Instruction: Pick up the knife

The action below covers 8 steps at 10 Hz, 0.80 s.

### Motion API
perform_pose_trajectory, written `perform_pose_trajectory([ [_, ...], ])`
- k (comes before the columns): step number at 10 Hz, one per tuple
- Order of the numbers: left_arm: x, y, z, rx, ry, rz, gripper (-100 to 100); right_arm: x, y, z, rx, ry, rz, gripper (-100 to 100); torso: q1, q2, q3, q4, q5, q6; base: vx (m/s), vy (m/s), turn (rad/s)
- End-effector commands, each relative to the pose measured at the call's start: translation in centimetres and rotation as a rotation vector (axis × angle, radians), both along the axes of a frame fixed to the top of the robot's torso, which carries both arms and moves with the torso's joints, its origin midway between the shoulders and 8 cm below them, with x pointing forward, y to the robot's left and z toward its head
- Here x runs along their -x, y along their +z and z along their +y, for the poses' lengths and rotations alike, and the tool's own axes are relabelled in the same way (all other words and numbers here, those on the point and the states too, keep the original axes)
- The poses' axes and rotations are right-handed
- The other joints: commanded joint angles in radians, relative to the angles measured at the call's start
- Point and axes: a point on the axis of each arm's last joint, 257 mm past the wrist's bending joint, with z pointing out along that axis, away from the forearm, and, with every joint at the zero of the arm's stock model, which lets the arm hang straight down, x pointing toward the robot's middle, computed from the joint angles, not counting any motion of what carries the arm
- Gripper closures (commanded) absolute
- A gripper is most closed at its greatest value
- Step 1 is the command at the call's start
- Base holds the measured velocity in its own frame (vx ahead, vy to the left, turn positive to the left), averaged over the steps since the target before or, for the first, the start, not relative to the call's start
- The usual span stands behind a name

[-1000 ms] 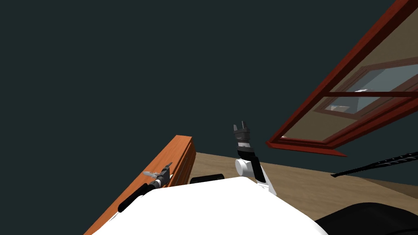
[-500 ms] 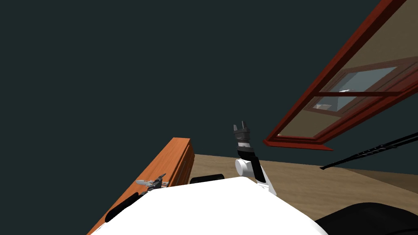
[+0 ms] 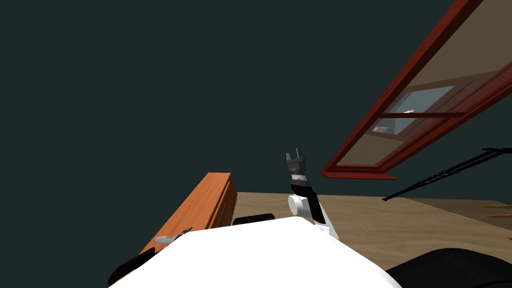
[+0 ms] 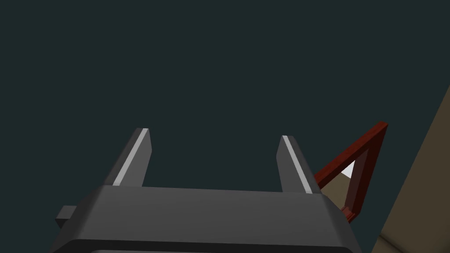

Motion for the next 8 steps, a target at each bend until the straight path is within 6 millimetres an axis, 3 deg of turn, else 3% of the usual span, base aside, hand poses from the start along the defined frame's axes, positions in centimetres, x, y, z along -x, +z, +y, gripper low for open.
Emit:
perform_pose_trajectory([
  [1,2.6,-0.8,1.6,-0.018,0.003,0.072,-100,0.0,0.0,0.0,0.0,0.0,0.0,0,0.0,0.0,0.0,0.0,0.0,0.0,0.065,0.017,-0.099],
  [3,6.0,-1.2,4.3,-0.045,0.006,0.173,-100,0.0,0.0,0.0,0.0,0.0,0.0,0,-0.001,0.0,0.0,0.0,0.0,0.0,0.102,0.038,-0.134],
  [4,6.1,-1.2,4.3,-0.045,0.006,0.174,-100,0.0,0.0,0.0,0.0,0.0,0.0,0,0.0,-0.001,-0.001,0.0,0.0,0.0,0.103,0.034,-0.03],
  [8,11.3,-1.5,7.2,-0.066,0.007,0.32,-100,0.0,0.0,0.0,0.0,0.0,0.0,0,-0.002,-0.002,-0.001,0.0,0.0,0.0,0.106,0.029,-0.087],
])
